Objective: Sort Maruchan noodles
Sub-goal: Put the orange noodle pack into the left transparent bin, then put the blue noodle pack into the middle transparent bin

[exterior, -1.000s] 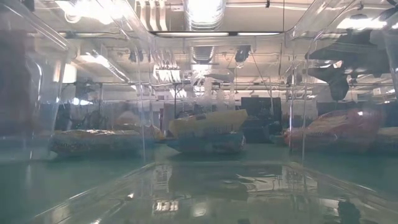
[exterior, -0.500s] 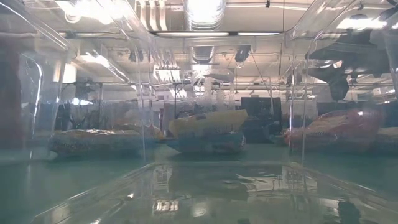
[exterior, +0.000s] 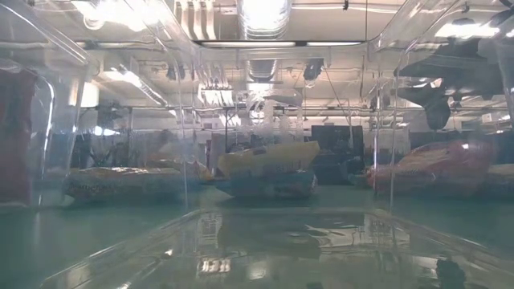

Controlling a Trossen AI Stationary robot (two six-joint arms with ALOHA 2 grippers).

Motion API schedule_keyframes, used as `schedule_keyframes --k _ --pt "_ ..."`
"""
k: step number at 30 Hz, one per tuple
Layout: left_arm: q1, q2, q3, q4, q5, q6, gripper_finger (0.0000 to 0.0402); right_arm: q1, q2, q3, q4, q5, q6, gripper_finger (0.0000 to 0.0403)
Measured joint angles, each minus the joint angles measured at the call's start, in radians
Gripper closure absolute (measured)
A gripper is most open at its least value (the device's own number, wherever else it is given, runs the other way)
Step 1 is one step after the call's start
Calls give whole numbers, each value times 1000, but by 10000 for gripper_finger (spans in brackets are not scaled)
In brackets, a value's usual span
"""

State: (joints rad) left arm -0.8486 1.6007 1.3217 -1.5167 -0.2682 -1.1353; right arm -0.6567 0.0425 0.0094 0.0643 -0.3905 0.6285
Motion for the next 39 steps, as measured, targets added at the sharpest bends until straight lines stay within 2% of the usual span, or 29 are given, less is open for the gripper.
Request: schedule_keyframes --k 3,10,23,33,39 --pt "0 -1 41 -48 -22 -14 194 0 0 0 0 0 0 225" --pt "0 -1 115 -47 -44 -35 194 0 0 0 0 0 0 225" --pt "72 -10 369 -44 -291 49 194 0 0 0 0 0 0 225" --pt "334 -132 302 -51 -274 244 194 0 0 0 0 0 0 225" --pt "506 -273 159 69 -208 396 194 0 0 0 0 0 0 225"
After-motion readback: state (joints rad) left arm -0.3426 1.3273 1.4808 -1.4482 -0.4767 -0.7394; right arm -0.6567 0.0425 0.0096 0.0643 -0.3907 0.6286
